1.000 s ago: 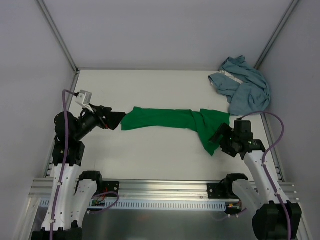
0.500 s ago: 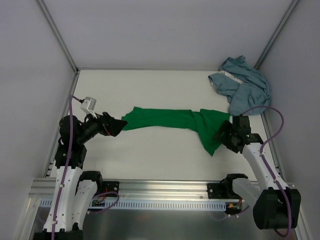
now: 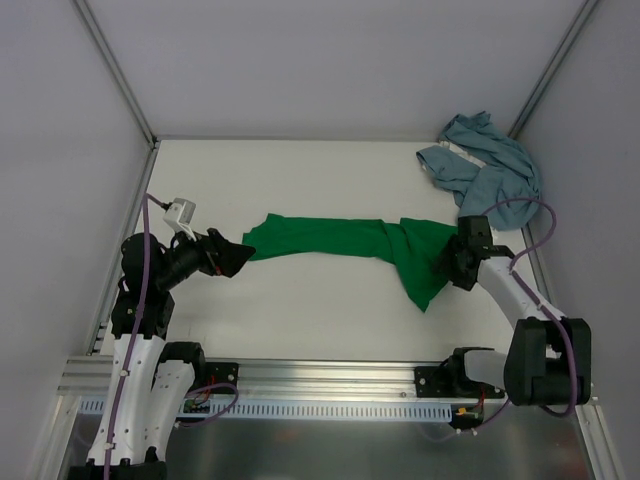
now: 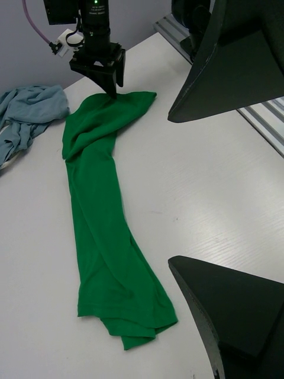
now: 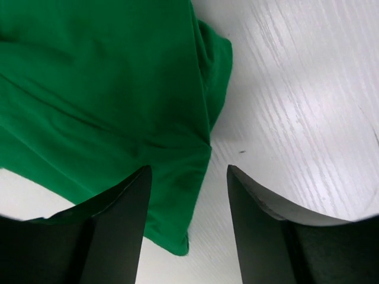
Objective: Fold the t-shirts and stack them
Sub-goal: Flatten out the tshirt
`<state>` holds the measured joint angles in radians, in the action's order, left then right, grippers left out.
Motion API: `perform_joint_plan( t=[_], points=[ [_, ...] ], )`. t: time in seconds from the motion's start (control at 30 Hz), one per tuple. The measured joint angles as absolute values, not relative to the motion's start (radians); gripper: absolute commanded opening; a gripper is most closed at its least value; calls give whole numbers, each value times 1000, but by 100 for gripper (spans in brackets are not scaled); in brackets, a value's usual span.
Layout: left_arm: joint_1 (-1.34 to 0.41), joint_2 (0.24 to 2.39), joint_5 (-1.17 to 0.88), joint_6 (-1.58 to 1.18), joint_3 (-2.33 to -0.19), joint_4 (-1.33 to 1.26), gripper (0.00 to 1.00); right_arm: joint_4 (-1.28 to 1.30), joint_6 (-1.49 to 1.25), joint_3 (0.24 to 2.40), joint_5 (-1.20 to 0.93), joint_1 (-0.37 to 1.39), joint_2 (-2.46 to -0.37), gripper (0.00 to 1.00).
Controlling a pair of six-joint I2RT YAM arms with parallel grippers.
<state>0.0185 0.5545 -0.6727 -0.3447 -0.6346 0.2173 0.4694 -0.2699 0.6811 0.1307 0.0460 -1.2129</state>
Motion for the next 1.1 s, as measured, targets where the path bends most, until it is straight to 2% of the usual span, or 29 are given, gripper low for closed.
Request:
perform_joint_plan(
  t=[0.03,0.1,0.4,0.47,0.5,0.57,0.87,1.1],
  points=[
    [19,555,-673,-344,-635,219,99,460,-270,686,131,46,-1227,50],
    [19,556,-673,-340,-635,223,99,440,-269,692,131,45,-1255,48],
    [19,556,-672,-328,-635,224,99,377,-268,704,131,43,-1376,52],
    [19,556,-672,-326,-635,224,99,368,-268,704,131,41,-1389,50],
    [19,556,-672,-326,-635,224,99,364,-268,704,130,40,-1394,27],
    [19,556,-672,-326,-635,224,99,353,-258,708,126,37,-1404,1],
    [18,647,-591,-353,-630,178,99,351,-260,726,98,27,-1400,0],
    [-44,1112,-398,-397,-719,157,99,393,-257,732,63,26,-1275,0]
  ],
)
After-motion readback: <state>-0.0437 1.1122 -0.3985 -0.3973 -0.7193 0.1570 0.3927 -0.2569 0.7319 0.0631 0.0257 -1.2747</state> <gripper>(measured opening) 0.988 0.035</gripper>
